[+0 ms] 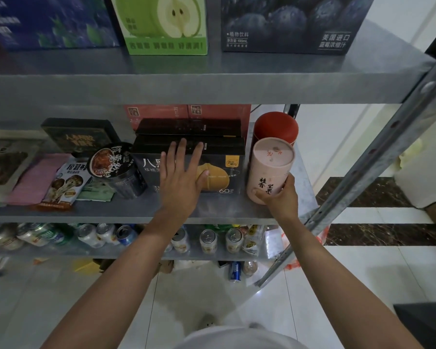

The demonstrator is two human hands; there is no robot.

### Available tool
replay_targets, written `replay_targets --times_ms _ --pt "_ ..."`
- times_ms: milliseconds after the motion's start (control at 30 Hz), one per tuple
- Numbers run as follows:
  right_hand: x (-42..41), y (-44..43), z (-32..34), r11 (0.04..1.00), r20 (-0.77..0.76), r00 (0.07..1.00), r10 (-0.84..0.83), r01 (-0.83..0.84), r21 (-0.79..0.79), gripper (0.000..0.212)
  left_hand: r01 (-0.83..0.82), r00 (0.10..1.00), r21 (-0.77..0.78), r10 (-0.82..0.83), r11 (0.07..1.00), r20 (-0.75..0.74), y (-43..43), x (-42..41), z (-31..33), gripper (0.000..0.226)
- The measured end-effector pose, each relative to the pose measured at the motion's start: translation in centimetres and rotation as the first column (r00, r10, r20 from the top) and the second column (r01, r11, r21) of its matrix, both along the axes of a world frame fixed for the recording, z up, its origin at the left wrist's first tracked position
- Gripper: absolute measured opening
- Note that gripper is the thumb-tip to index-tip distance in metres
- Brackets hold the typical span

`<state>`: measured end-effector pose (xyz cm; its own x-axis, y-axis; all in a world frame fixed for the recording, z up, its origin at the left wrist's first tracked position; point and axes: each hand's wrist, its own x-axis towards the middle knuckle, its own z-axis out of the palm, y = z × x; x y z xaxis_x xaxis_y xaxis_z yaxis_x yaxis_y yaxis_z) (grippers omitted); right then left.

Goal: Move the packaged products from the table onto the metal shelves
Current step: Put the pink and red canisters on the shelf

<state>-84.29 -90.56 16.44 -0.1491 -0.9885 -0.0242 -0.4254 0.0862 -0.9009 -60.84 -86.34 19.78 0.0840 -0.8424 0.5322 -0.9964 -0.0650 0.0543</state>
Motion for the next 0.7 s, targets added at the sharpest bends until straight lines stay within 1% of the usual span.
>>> replay_targets --times_ms 167,267,333,433,467,533,567,633,700 --pt "0.1 0.2 0.0 1.000 0.003 1.000 0.001 -0.001 -0.002 0.086 -0.001 1.000 0.053 0.000 0.999 0.005 0.1 0.0 0.1 0.059" --pt "0.3 0.4 0.0 1.000 0.050 0.999 0.001 -0.001 0.003 0.086 -0.012 1.000 0.071 0.011 0.997 0.016 0.1 -0.1 0.1 0.061" --pt "0.2 0.7 -0.1 1.000 0.090 0.996 0.012 -0.014 0.022 0.082 -0.007 1.000 0.092 0.006 0.996 0.004 0.2 -0.1 0.3 0.063" --pt "-0.3 1.8 -0.6 0.998 0.149 0.987 0.055 -0.059 0.021 0.069 0.009 1.000 0.118 -0.009 0.993 -0.005 0.3 0.0 0.4 0.069" --pt "-0.5 2.5 -0.9 0.998 0.144 0.989 0.041 -0.046 0.035 0.070 0.022 1.000 0.120 -0.021 0.993 -0.007 0.3 0.0 0.4 0.070" --pt "-1.1 4.2 -1.3 0.995 0.061 0.998 -0.031 0.025 0.092 0.081 0.059 0.998 0.119 -0.057 0.991 -0.018 0.4 0.2 0.4 0.073" --pt "-1.5 5.2 -1.5 0.992 0.004 0.998 -0.063 0.062 0.113 0.081 0.076 0.997 0.120 -0.074 0.990 -0.022 0.5 0.3 0.5 0.073" --pt "-2.5 7.4 -1.4 0.987 -0.081 0.991 -0.105 0.114 0.114 0.071 0.100 0.995 0.108 -0.097 0.989 -0.033 0.7 0.4 0.8 0.073" --pt "-4.0 9.7 -1.4 0.983 -0.165 0.980 -0.109 0.131 0.129 0.060 0.130 0.991 0.078 -0.126 0.988 -0.051 1.2 0.2 1.0 0.072"
